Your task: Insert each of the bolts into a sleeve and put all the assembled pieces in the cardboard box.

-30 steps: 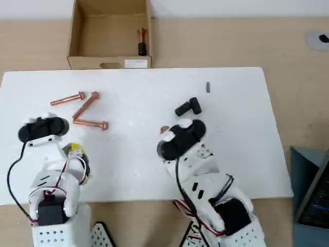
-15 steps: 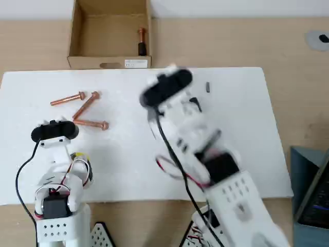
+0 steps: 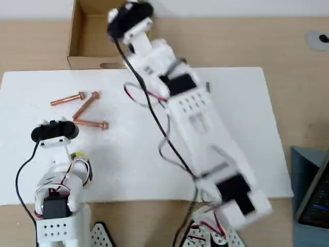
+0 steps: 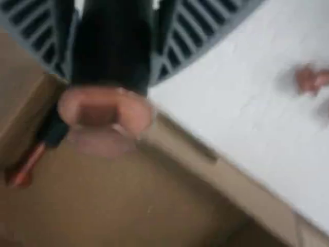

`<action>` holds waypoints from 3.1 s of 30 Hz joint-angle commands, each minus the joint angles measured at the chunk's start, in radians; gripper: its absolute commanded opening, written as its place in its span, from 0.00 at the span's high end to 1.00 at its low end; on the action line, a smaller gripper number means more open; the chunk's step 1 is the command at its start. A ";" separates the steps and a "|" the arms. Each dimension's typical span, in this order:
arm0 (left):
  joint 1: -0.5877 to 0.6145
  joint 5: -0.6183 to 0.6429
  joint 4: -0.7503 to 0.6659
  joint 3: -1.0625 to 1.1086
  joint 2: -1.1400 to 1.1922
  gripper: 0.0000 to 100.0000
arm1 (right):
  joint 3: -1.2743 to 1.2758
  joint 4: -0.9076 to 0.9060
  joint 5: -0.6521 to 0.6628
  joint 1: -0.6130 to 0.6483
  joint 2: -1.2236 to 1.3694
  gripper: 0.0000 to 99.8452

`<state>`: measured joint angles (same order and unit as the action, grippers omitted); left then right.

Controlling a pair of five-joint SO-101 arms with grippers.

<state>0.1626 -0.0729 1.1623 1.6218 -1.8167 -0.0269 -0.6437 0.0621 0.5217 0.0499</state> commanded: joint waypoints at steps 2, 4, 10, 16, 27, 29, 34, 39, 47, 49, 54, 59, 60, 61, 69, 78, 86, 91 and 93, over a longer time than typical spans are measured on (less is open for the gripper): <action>0.003 -0.003 -0.003 -0.008 -0.007 1.00 | -0.372 0.060 0.049 -0.013 0.243 0.99; 0.003 -0.003 -0.003 -0.008 -0.007 1.00 | -0.507 0.058 0.068 -0.013 0.357 0.99; 0.003 -0.003 -0.003 -0.008 -0.007 1.00 | -0.865 0.054 0.163 -0.013 0.673 0.99; 0.003 -0.002 -0.003 -0.008 -0.007 1.00 | -1.107 0.052 0.316 -0.008 0.895 0.99; 0.003 -0.002 -0.003 -0.008 -0.007 1.00 | -1.231 -0.057 0.397 -0.008 1.055 0.94; 0.003 -0.002 -0.003 -0.008 -0.007 1.00 | -1.231 -0.083 0.397 -0.010 1.059 0.88; 0.003 -0.002 -0.003 -0.008 -0.007 1.00 | -1.231 -0.095 0.394 -0.008 1.061 0.86; 0.003 -0.002 -0.002 -0.008 -0.007 1.00 | -1.231 -0.095 0.394 -0.008 1.059 0.86; 0.006 0.002 -0.002 -0.008 -0.007 1.00 | -1.283 -0.124 0.396 -0.012 1.055 0.86; 0.006 0.002 -0.002 -0.008 -0.007 1.00 | -1.336 -0.183 0.393 -0.010 1.056 0.86; 0.006 0.002 -0.002 -0.008 -0.007 1.00 | -1.488 -0.336 0.391 -0.010 1.058 0.90; 0.003 -0.002 -0.002 -0.008 -0.007 1.00 | -1.606 -0.489 0.393 -0.015 1.059 0.99; 0.003 -0.002 -0.002 -0.008 -0.007 1.00 | -1.626 -0.519 0.393 -0.015 1.058 0.99; 0.003 -0.002 -0.002 -0.008 -0.007 1.00 | -1.641 -0.545 0.391 -0.015 1.056 0.99; 0.008 0.002 -0.002 -0.008 -0.007 1.00 | -1.641 -0.726 0.292 -0.039 0.947 0.99; 0.008 0.002 -0.002 -0.008 -0.007 1.00 | -1.641 -1.043 0.163 -0.045 0.774 0.99; 0.008 0.002 -0.002 -0.008 -0.007 1.00 | -1.636 -1.145 0.114 -0.045 0.634 0.99; 0.009 0.002 -0.002 -0.008 -0.007 1.00 | -1.494 -1.146 0.109 -0.047 0.510 0.99; 0.009 0.002 -0.002 -0.008 -0.007 1.00 | -1.397 -1.146 0.107 -0.047 0.421 0.99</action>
<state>0.1626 -0.0729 1.1623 1.6218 -1.8167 -1.5152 -1.7668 0.1803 0.4956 0.6283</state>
